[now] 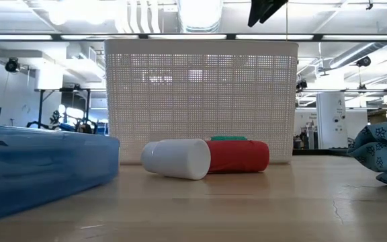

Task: Pick & place medical supplies in basket/bin
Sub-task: Put the white medicine bottle into the white bin, then put the pink bandage into the white bin

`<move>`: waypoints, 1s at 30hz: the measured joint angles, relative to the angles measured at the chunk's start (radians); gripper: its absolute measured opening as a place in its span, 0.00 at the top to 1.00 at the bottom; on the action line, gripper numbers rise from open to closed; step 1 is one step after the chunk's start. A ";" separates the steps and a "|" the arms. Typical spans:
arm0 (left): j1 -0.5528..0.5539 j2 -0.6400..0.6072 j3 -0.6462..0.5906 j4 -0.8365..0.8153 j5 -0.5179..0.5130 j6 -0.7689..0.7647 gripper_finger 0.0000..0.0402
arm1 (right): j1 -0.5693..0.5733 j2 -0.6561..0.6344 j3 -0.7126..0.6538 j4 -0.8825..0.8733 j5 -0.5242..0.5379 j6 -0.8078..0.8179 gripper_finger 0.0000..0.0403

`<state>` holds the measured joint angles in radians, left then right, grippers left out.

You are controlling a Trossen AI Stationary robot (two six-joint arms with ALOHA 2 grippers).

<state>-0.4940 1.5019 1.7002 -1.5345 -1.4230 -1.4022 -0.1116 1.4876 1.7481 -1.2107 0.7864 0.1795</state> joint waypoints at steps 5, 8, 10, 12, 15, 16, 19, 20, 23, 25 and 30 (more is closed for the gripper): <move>0.147 0.000 -0.076 0.216 0.168 0.220 0.61 | 0.000 0.000 0.000 0.025 0.000 -0.010 0.18; 0.230 -0.001 -0.165 0.582 0.360 0.572 0.61 | 0.000 0.000 0.000 0.050 0.001 -0.037 0.18; 0.268 0.000 -0.223 0.845 0.451 0.795 0.61 | 0.000 0.000 0.000 0.059 0.001 -0.055 0.18; 0.307 0.000 -0.268 1.052 0.520 0.980 0.61 | 0.000 0.000 0.000 0.061 0.001 -0.056 0.18; 0.383 -0.004 -0.303 1.152 0.614 1.116 0.61 | 0.000 0.000 0.000 0.057 0.001 -0.052 0.18; 0.423 -0.007 -0.308 1.151 0.678 1.133 0.61 | 0.000 0.000 0.000 0.055 0.001 -0.053 0.18; 0.568 -0.016 -0.331 1.150 1.024 1.142 0.61 | 0.002 0.000 0.000 0.046 0.001 -0.053 0.18; 0.611 -0.016 -0.341 1.143 1.103 1.140 0.61 | 0.002 0.000 0.000 0.040 0.001 -0.053 0.18; 0.700 -0.016 -0.368 1.086 1.150 1.101 0.59 | 0.002 0.000 0.000 0.030 0.000 -0.051 0.18; 0.737 -0.017 -0.374 1.039 1.153 1.061 0.56 | 0.002 -0.002 0.000 0.017 -0.001 -0.042 0.18; 0.756 -0.023 -0.351 0.808 1.154 1.052 0.42 | 0.002 -0.004 0.000 -0.041 -0.001 0.000 0.18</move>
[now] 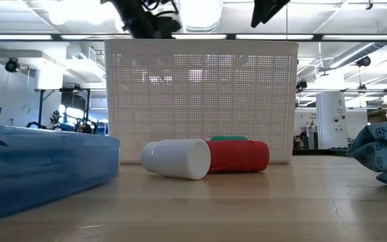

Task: Pick & place medical supplies in basket/bin
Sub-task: Put the pink bandage into the white bin

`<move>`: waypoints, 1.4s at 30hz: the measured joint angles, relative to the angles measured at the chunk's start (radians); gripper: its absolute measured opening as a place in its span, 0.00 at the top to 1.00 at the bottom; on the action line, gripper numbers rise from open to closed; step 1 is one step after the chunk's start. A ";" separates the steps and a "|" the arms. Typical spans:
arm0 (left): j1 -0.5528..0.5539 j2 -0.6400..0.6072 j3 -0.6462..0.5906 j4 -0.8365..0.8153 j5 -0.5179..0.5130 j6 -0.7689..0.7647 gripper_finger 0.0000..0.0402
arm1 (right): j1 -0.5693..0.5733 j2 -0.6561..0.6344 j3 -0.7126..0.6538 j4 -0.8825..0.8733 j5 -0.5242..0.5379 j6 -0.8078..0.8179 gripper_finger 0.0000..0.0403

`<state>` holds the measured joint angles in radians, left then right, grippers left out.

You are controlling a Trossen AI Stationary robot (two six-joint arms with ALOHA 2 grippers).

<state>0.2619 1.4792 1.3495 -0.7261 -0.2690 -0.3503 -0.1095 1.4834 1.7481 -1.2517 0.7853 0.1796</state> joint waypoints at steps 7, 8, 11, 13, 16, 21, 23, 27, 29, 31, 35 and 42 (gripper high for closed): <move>-0.092 -0.029 0.117 -0.374 0.003 -0.077 0.27 | 0.000 0.000 0.000 -0.016 -0.003 0.008 0.18; -0.136 -0.042 0.132 -0.403 0.004 -0.104 0.26 | 0.000 0.000 0.000 -0.016 -0.008 0.005 0.18; -0.304 -0.075 0.158 -0.455 0.009 -0.177 0.26 | 0.000 0.000 0.000 -0.016 -0.033 -0.004 0.18; -0.425 -0.090 0.157 -0.483 0.009 -0.222 0.26 | 0.000 0.000 0.000 -0.016 -0.037 -0.003 0.18; -0.600 -0.108 0.107 -0.487 0.011 -0.321 0.26 | 0.000 0.000 0.000 -0.014 -0.037 -0.004 0.18; -0.741 -0.078 -0.040 -0.445 -0.011 -0.546 0.26 | 0.000 0.001 0.000 0.016 -0.037 -0.009 0.18; -0.760 -0.054 -0.109 -0.375 -0.070 -0.558 0.26 | 0.000 0.002 0.000 0.030 -0.037 -0.020 0.18; -0.773 -0.012 -0.239 -0.169 -0.150 -0.446 0.26 | 0.000 0.006 -0.001 0.054 -0.036 -0.026 0.18; -0.765 0.005 -0.287 -0.088 -0.153 -0.413 0.26 | 0.000 0.006 -0.002 0.052 -0.036 -0.026 0.18; -0.758 0.016 -0.327 -0.043 -0.153 -0.409 0.26 | 0.000 0.006 -0.002 0.052 -0.036 -0.025 0.18; -0.752 0.016 -0.384 0.010 -0.155 -0.408 0.26 | 0.000 0.006 -0.002 0.029 -0.037 -0.001 0.18; -0.752 0.014 -0.378 0.019 -0.154 -0.410 0.26 | 0.063 -0.017 -0.011 -0.197 -0.242 0.044 0.18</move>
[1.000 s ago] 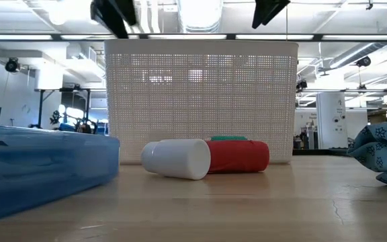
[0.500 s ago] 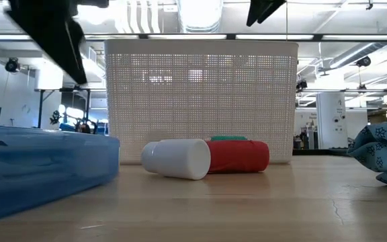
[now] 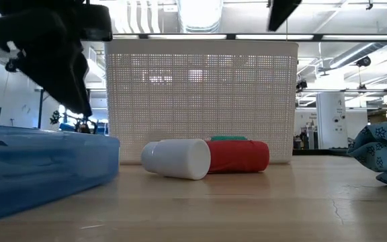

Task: Pick & place medical supplies in basket/bin
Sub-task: Put the pink bandage into the white bin

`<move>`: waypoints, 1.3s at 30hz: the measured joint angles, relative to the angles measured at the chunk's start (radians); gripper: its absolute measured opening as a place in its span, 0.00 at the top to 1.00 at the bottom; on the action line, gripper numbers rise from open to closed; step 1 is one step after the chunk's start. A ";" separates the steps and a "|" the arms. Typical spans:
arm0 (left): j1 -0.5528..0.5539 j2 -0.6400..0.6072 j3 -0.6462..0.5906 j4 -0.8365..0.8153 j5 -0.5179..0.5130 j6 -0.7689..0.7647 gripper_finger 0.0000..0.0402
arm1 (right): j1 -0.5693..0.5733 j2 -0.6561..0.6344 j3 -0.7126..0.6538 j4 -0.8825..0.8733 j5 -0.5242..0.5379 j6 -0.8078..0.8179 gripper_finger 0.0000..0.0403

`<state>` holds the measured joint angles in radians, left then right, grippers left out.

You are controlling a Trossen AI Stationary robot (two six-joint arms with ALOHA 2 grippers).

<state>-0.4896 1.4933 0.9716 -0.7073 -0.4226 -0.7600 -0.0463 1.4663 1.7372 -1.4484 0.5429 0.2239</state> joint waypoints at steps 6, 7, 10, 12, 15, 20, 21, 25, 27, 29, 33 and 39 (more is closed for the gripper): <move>0.000 -0.001 0.015 0.001 -0.003 0.000 0.26 | 0.270 -0.149 -0.105 -0.029 -0.099 0.218 0.18; 0.000 -0.001 0.011 0.002 -0.003 0.000 0.26 | 0.335 -0.178 -0.137 -0.020 -0.099 0.281 0.18; 0.000 -0.001 -0.002 0.001 -0.003 0.000 0.26 | 0.520 -0.245 -0.272 0.058 -0.099 0.463 0.18; 0.000 -0.001 -0.004 -0.003 -0.003 0.000 0.26 | 0.606 -0.263 -0.389 0.144 -0.097 0.497 0.18; 0.000 -0.001 -0.004 -0.003 0.002 -0.001 0.26 | 0.674 -0.251 -0.564 0.313 -0.056 0.506 0.18; -0.009 -0.008 0.022 -0.012 0.076 -0.001 0.26 | 0.667 -0.187 -0.747 0.659 -0.073 0.564 0.18; -0.017 -0.010 0.027 -0.016 0.081 -0.001 0.26 | 0.660 -0.165 -0.769 0.723 -0.085 0.536 0.18; -0.044 -0.019 0.040 -0.037 0.084 -0.001 0.26 | 0.628 -0.060 -0.819 0.938 -0.147 0.392 0.18; -0.056 -0.025 0.044 -0.063 0.084 -0.001 0.26 | 0.607 0.007 -0.820 1.022 -0.180 0.302 0.18; -0.062 -0.028 0.045 -0.088 0.084 -0.001 0.26 | 0.585 0.077 -0.813 1.074 -0.207 0.222 0.18; -0.062 -0.039 0.045 -0.120 0.084 -0.001 0.26 | 0.535 0.205 -0.752 1.081 -0.234 0.148 0.18; -0.062 -0.056 0.045 -0.148 0.081 -0.001 0.26 | 0.468 0.280 -0.693 1.108 -0.254 0.058 0.19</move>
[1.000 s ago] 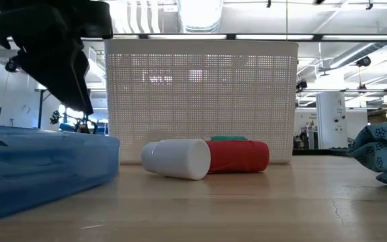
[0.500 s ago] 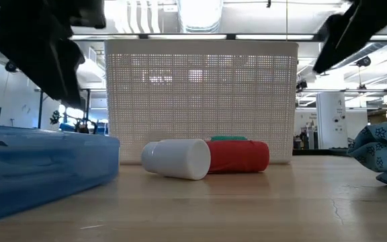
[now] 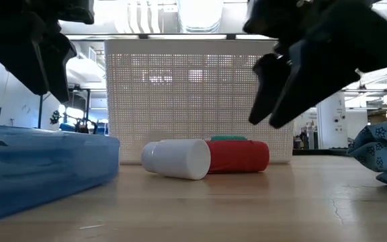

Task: Pick & place medical supplies in basket/bin
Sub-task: Put the pink bandage into the white bin

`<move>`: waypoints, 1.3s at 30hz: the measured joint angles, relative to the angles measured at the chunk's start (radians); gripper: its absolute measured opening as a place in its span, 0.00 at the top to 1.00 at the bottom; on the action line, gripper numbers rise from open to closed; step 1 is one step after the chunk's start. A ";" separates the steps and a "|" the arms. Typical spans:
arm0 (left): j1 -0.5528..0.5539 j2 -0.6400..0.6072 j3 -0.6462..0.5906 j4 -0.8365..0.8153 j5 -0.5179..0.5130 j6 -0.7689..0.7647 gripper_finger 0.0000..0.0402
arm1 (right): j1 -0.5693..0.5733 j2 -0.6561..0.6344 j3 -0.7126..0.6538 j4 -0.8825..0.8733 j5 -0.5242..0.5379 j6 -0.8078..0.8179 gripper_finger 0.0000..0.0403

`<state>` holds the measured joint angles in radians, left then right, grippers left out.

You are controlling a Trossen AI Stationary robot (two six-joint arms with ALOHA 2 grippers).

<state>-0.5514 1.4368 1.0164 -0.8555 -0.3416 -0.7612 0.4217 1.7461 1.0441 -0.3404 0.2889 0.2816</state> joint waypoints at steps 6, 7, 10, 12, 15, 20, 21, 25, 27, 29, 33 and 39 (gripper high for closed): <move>0.000 -0.002 0.000 -0.019 0.000 0.000 0.26 | -0.074 0.082 0.027 0.019 -0.133 -0.069 0.19; 0.000 -0.002 0.000 -0.025 0.000 0.000 0.26 | -0.080 0.095 0.033 0.021 -0.131 -0.072 0.19; 0.000 -0.002 0.000 -0.029 0.000 -0.006 0.26 | -0.095 0.113 0.055 0.010 -0.130 -0.059 0.19; 0.000 -0.002 0.000 -0.034 0.000 -0.018 0.26 | -0.098 0.112 0.080 0.001 -0.132 -0.050 0.19; 0.000 -0.002 0.000 -0.032 0.000 -0.023 0.26 | -0.099 0.096 0.116 -0.019 -0.123 -0.071 0.19; 0.000 -0.002 0.000 -0.031 -0.003 -0.024 0.26 | -0.104 0.099 0.131 -0.007 -0.083 -0.121 0.19; 0.000 -0.002 0.000 -0.032 -0.003 -0.024 0.26 | -0.107 0.107 0.128 -0.004 -0.083 -0.124 0.19; 0.000 -0.002 0.000 -0.031 -0.003 -0.024 0.26 | -0.112 0.157 0.110 0.001 -0.078 -0.123 0.19; 0.000 -0.002 0.000 -0.032 -0.003 -0.026 0.26 | -0.115 0.195 0.108 0.004 -0.072 -0.103 0.19; 0.000 -0.002 -0.001 -0.032 -0.003 -0.031 0.26 | -0.118 0.218 0.113 0.003 -0.092 -0.074 0.19; 0.000 -0.002 -0.001 -0.037 -0.003 -0.046 0.26 | -0.119 0.235 0.130 -0.025 -0.157 -0.006 0.24; 0.000 -0.002 -0.002 -0.040 -0.007 -0.052 0.26 | -0.114 0.185 0.123 -0.071 -0.162 0.064 0.55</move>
<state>-0.5514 1.4353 1.0149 -0.8950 -0.3486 -0.8135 0.3077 1.9314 1.1676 -0.4119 0.1272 0.3454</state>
